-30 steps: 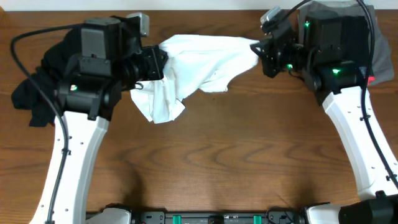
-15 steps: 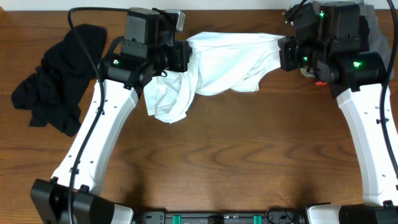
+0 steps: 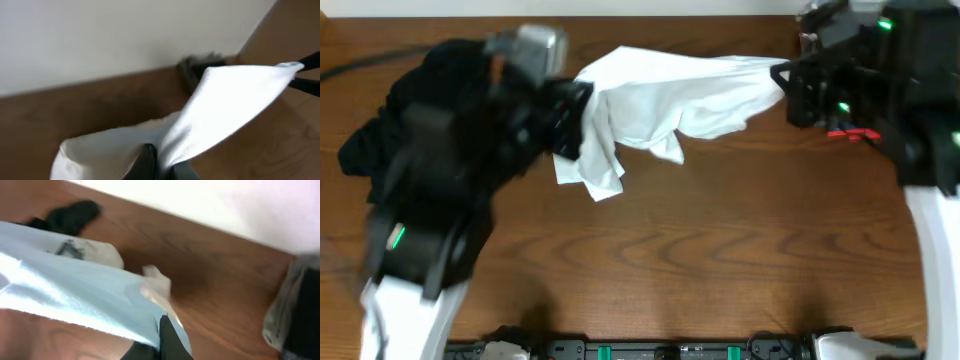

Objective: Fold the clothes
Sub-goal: 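Stretch the T-shirt between both grippers and lay it on the table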

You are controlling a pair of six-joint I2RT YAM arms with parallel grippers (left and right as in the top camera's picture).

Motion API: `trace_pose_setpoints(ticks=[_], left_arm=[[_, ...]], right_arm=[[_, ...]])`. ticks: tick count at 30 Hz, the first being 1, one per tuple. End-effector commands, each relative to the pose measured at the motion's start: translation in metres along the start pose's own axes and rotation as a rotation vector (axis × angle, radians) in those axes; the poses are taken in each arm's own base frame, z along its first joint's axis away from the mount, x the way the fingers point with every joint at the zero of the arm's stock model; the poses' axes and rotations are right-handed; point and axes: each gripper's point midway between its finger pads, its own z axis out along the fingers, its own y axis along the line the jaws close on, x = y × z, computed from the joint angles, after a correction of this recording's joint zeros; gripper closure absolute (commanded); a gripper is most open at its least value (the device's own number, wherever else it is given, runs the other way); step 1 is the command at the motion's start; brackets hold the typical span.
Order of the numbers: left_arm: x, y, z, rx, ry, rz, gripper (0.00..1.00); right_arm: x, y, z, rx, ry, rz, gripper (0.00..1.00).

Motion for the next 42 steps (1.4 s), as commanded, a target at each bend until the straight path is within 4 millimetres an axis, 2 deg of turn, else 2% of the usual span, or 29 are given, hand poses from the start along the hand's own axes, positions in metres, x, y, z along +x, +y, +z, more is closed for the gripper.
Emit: trace_pose_setpoints(ticks=[1, 4, 7, 10, 13, 17, 21, 30, 34, 37, 38, 39, 40, 41, 42], left_arm=[[-0.036, 0.031, -0.079, -0.266, -0.212, 0.025, 0.94], [-0.039, 0.014, -0.120, -0.253, -0.298, 0.045, 0.94], [-0.039, 0.003, -0.148, -0.244, -0.357, 0.059, 0.94], [-0.038, 0.000, -0.156, -0.242, -0.369, 0.062, 0.94], [-0.035, 0.005, -0.145, -0.247, -0.336, 0.053, 0.94], [-0.029, 0.021, -0.105, -0.259, -0.234, 0.027, 0.94], [-0.018, 0.043, -0.050, -0.271, -0.099, -0.005, 0.94], [0.036, 0.108, 0.095, -0.310, 0.188, -0.074, 0.94], [0.060, 0.133, 0.150, -0.318, 0.243, -0.087, 0.94], [0.078, 0.148, 0.181, -0.322, 0.275, -0.093, 0.94], [0.085, 0.152, 0.190, -0.325, 0.287, -0.096, 0.91], [0.091, 0.156, 0.196, -0.330, 0.299, -0.099, 0.67], [0.097, 0.160, 0.201, -0.338, 0.312, -0.101, 0.38], [0.103, 0.164, 0.205, -0.346, 0.329, -0.096, 0.03], [0.108, 0.166, 0.205, -0.358, 0.344, -0.098, 0.02]], right_arm=[[-0.003, -0.051, -0.049, 0.298, -0.052, 0.074, 0.99], [-0.002, -0.038, -0.074, 0.297, -0.087, 0.073, 0.99], [0.001, -0.028, -0.093, 0.299, -0.119, 0.079, 0.99], [0.003, -0.025, -0.103, 0.310, -0.135, 0.093, 0.99], [0.002, -0.032, -0.102, 0.338, -0.133, 0.106, 0.99], [0.004, -0.052, -0.081, 0.389, -0.082, 0.140, 0.99], [0.012, -0.075, -0.038, 0.398, 0.022, 0.169, 0.99], [0.053, -0.145, 0.100, 0.395, 0.261, 0.251, 0.99], [0.071, -0.175, 0.162, 0.395, 0.293, 0.262, 0.99], [0.086, -0.194, 0.203, 0.394, 0.301, 0.265, 0.99], [0.092, -0.200, 0.217, 0.389, 0.301, 0.266, 0.99], [0.096, -0.203, 0.228, 0.380, 0.299, 0.267, 0.99], [0.100, -0.205, 0.239, 0.367, 0.295, 0.269, 0.99], [0.103, -0.208, 0.249, 0.354, 0.288, 0.277, 0.99], [0.105, -0.209, 0.255, 0.344, 0.285, 0.279, 0.99]])
